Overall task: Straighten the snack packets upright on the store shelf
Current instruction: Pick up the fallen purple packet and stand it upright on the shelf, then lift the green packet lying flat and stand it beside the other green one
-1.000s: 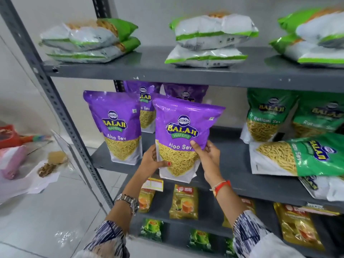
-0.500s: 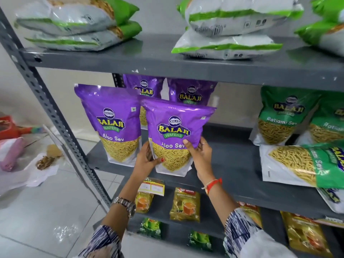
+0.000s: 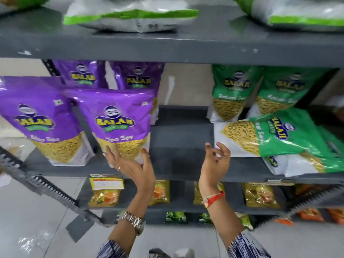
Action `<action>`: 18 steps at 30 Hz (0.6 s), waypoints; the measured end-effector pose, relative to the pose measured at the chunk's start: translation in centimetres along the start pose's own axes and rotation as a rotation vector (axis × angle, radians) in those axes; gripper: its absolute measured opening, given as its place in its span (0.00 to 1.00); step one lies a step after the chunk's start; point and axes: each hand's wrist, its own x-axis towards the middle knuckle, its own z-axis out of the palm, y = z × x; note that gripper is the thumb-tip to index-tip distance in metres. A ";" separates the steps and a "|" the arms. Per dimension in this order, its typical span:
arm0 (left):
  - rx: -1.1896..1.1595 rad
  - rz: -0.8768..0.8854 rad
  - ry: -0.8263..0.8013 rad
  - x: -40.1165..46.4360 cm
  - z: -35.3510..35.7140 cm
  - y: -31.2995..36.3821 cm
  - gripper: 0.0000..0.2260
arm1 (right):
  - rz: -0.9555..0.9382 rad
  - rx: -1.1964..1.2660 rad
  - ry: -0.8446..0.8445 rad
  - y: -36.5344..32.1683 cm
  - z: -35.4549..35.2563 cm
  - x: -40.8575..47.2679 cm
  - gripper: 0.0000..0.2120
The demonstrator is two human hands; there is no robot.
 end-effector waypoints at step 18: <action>0.193 -0.254 -1.408 -7.2 26.8 15.1 0.20 | 0.368 0.194 0.105 -2.2 -10.4 12.2 0.05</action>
